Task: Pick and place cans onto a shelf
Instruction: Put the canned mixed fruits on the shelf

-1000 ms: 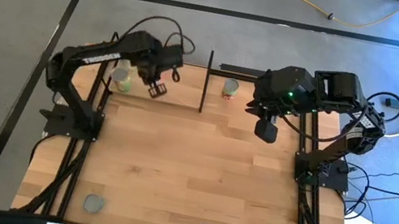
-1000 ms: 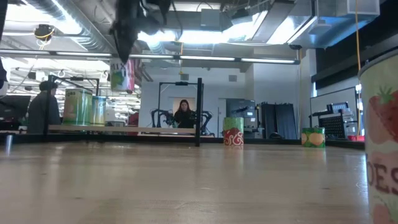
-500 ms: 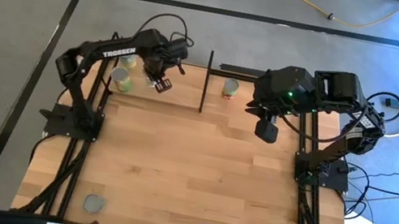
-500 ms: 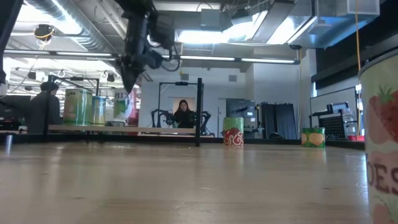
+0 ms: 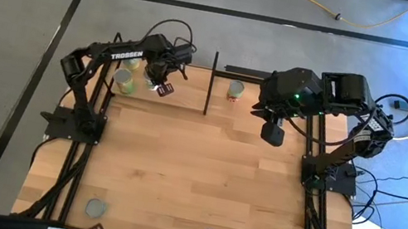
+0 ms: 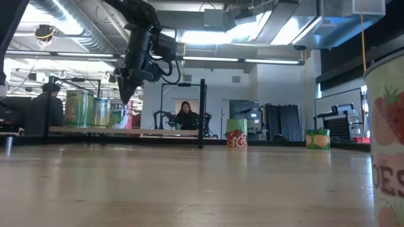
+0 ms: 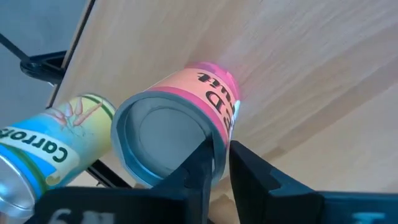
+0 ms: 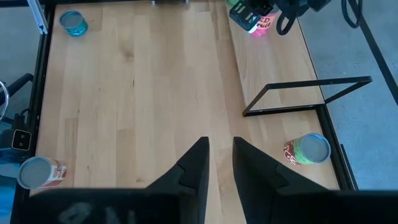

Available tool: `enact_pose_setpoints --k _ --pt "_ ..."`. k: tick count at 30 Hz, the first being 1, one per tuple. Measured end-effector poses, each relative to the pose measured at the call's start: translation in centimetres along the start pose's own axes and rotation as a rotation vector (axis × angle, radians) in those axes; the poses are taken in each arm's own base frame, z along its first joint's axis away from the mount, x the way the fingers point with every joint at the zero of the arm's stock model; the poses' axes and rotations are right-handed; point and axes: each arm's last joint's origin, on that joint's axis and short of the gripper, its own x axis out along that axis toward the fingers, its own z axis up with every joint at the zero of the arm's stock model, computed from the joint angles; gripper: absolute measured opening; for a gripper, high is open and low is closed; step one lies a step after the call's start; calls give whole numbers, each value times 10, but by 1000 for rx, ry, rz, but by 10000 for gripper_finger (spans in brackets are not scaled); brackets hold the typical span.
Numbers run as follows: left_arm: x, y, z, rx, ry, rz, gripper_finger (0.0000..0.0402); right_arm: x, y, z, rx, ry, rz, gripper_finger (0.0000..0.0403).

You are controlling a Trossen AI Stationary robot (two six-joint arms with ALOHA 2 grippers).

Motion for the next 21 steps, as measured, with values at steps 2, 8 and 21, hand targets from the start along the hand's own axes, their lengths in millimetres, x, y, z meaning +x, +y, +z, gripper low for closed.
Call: enact_pose_setpoints --k 2,8,21 --pt "-3 1 2 -3 -12 6 56 0 0 0 0 0 0 73" --pt "-14 0 4 -1 -32 12 56 0 0 0 0 0 0 73" --pt "-49 -38 -4 85 -55 -33 46 0 0 0 1 0 0 73"
